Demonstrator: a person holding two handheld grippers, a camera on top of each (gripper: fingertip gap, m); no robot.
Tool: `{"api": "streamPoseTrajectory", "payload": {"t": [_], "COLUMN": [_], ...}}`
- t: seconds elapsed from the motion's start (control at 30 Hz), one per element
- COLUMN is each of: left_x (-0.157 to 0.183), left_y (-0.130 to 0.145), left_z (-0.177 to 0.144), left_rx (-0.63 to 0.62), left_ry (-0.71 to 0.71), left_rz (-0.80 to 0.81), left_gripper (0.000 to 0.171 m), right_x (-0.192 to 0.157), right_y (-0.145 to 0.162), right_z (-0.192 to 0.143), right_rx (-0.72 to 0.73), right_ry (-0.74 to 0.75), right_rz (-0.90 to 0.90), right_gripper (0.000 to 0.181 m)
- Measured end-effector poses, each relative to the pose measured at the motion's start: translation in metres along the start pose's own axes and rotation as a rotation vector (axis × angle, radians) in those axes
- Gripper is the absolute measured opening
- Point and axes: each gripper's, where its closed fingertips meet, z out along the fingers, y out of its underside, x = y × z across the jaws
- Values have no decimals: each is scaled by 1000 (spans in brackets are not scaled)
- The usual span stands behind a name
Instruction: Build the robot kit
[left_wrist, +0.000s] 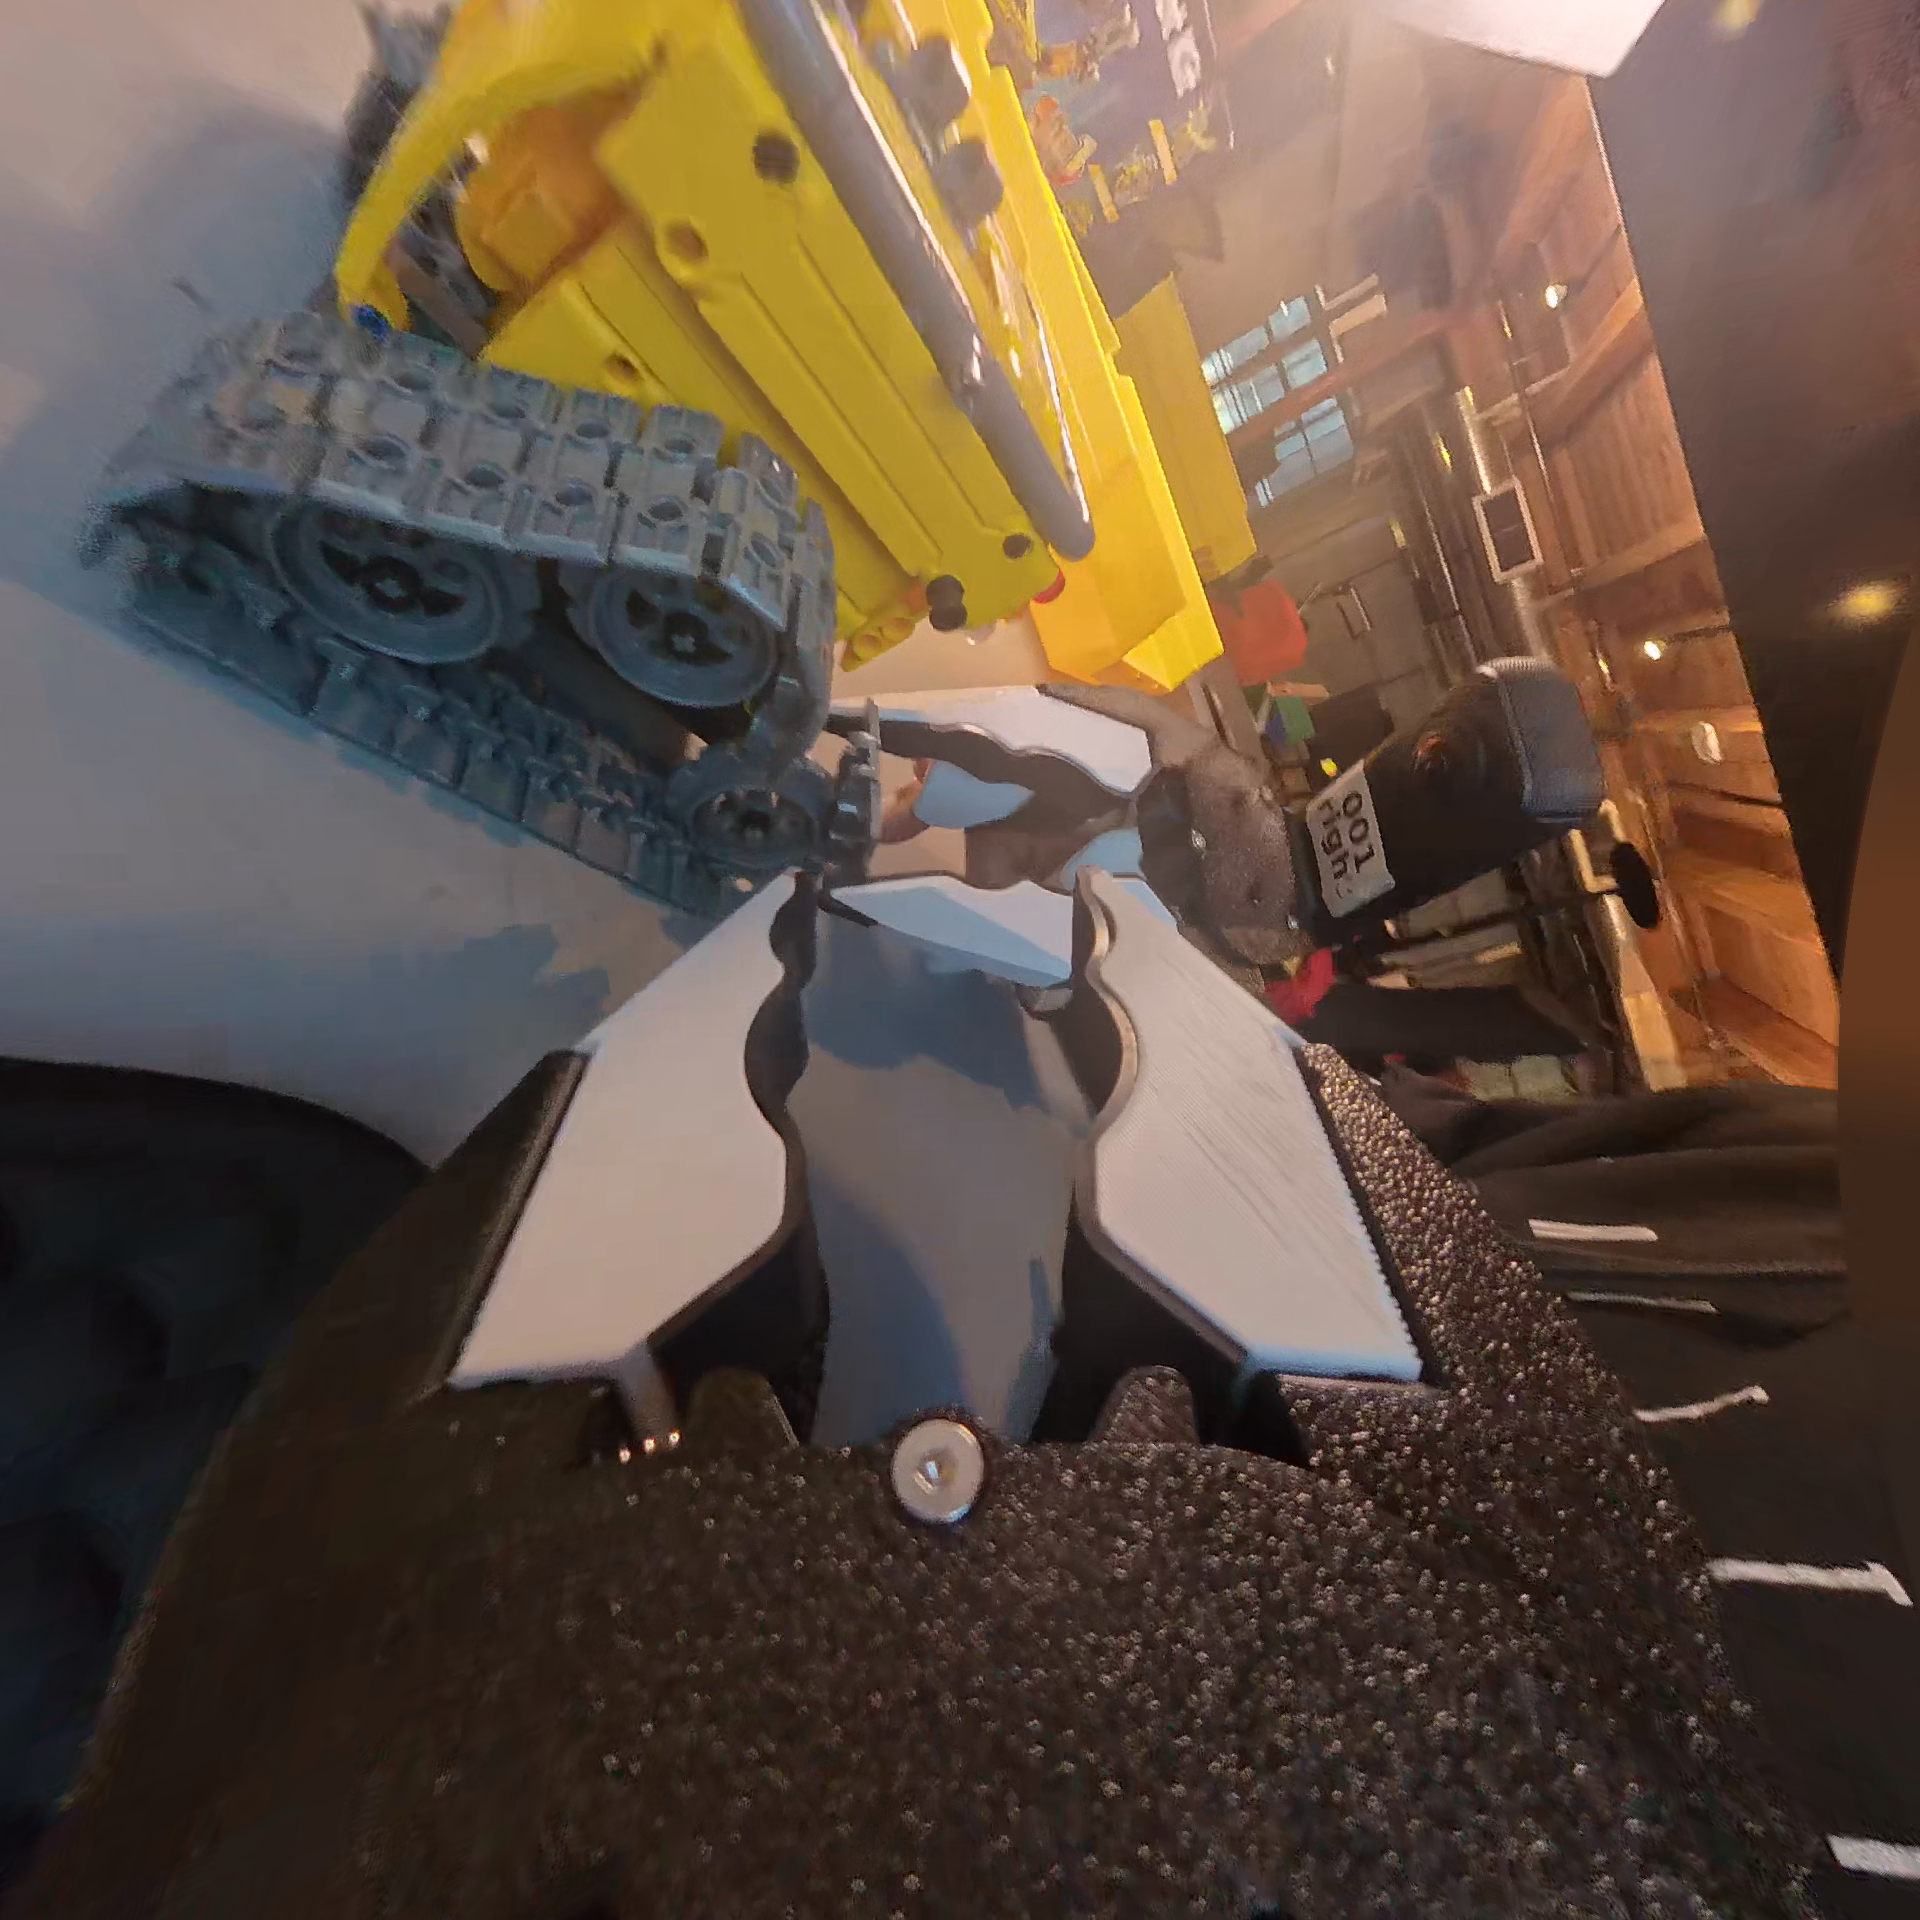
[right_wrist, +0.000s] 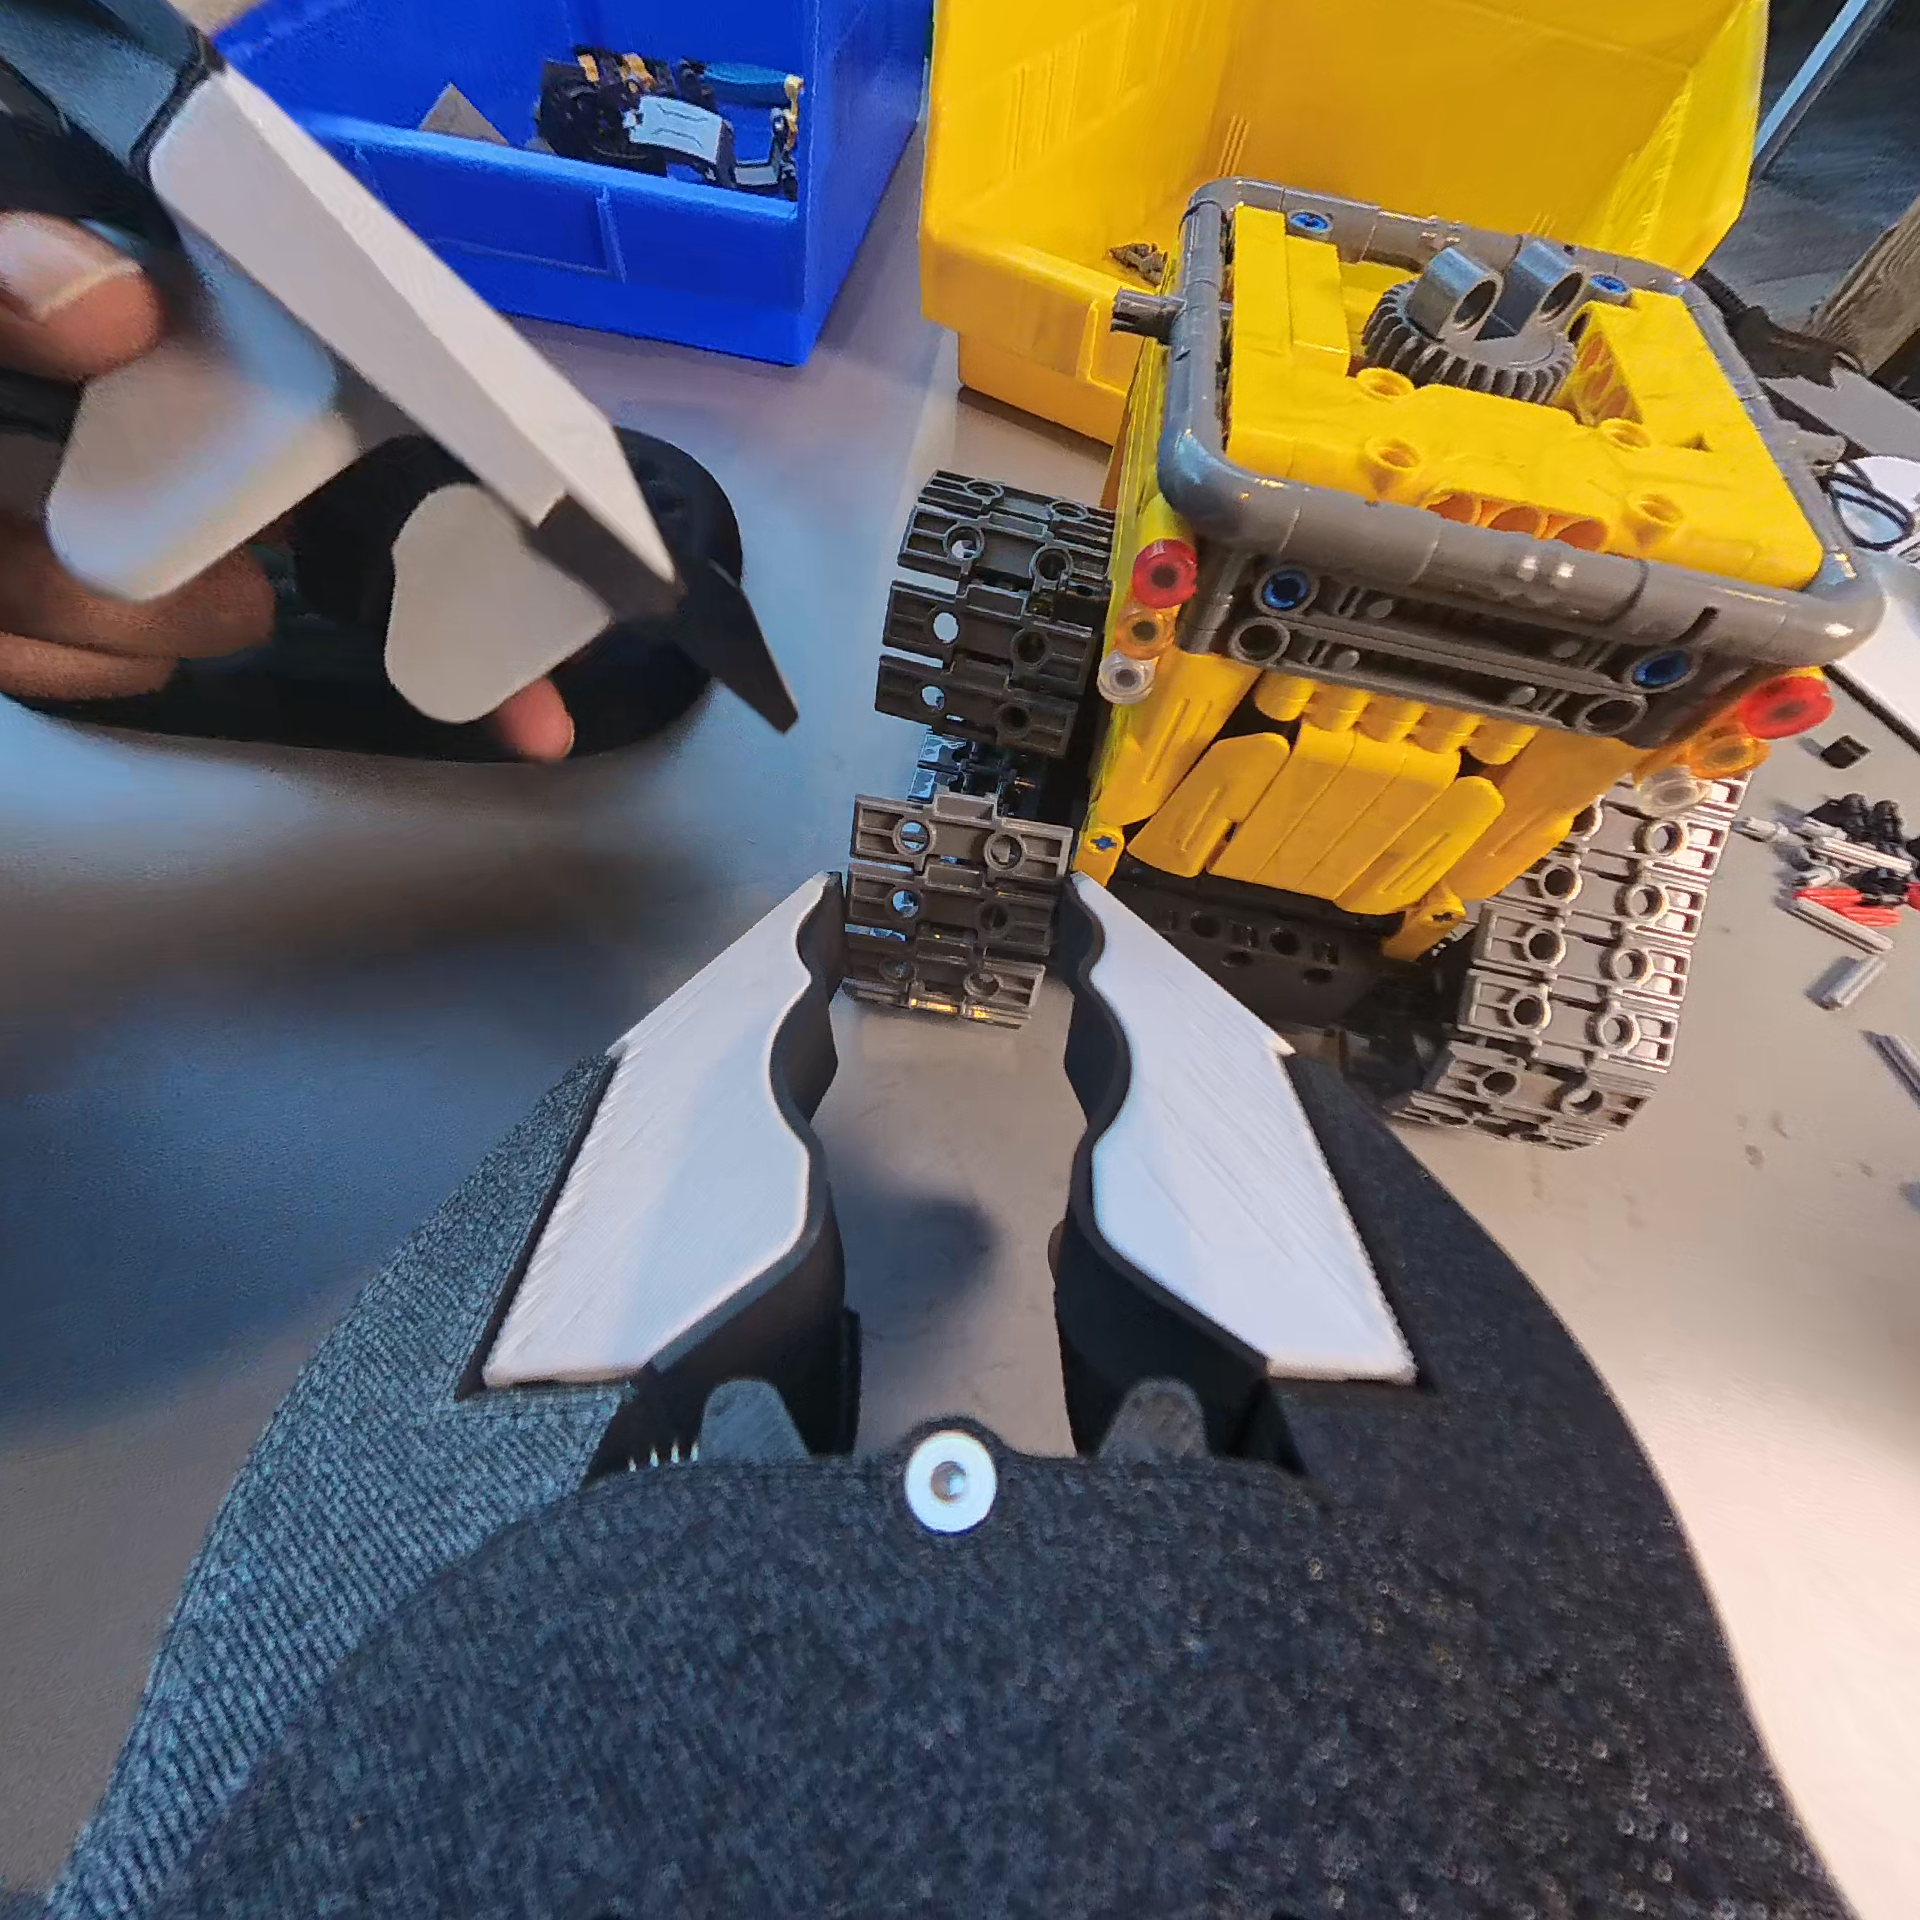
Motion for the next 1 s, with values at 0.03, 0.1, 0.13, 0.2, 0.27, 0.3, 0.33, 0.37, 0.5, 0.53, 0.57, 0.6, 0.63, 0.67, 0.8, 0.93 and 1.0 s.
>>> {"api": "streamPoseTrajectory", "payload": {"t": [0.03,0.1,0.13,0.2,0.27,0.3,0.33,0.37,0.5,0.53,0.57,0.6,0.63,0.67,0.8,0.93,1.0], "left_x": [-4,-16,-19,-18,-25,-25,-24,-26,-27,-26,-23,-19,-17,-16,-18,-19,-19], "left_y": [-6,-16,-20,-27,-26,-24,-24,-24,-23,-18,-12,-11,-11,-11,-10,-10,-9], "left_z": [-4,-10,-9,-3,7,12,16,19,22,24,28,29,30,29,29,30,29], "left_rx": [37,86,105,134,101,87,87,87,96,72,47,53,60,62,51,51,51], "left_ry": [-44,-146,-164,-151,-183,-177,-169,-177,-172,-160,-134,-99,-65,-44,-32,-20,-16], "left_rz": [23,89,99,98,122,127,126,131,141,136,121,89,50,25,17,7,5], "left_gripper": [49,48,48,43,43,41,36,31,2,1,2,2,1,1,2,2,2], "right_x": [0,0,0,0,0,0,0,0,1,1,1,2,2,2,1,1,1], "right_y": [0,0,0,0,-1,-1,-1,-1,-2,-2,-3,-2,-2,-2,-2,-2,-1], "right_z": [0,0,0,0,-1,-1,-1,-1,-2,-2,-2,-2,-2,-2,-2,-2,-2], "right_rx": [1,2,3,4,6,9,11,12,21,22,24,21,19,21,19,18,17], "right_ry": [1,2,3,0,-1,0,1,2,8,9,11,13,9,5,1,-4,-1], "right_rz": [0,-2,-2,0,3,3,3,1,1,1,2,5,10,14,12,18,13], "right_gripper": [41,41,41,41,41,41,41,41,40,40,40,40,40,40,40,40,40]}}
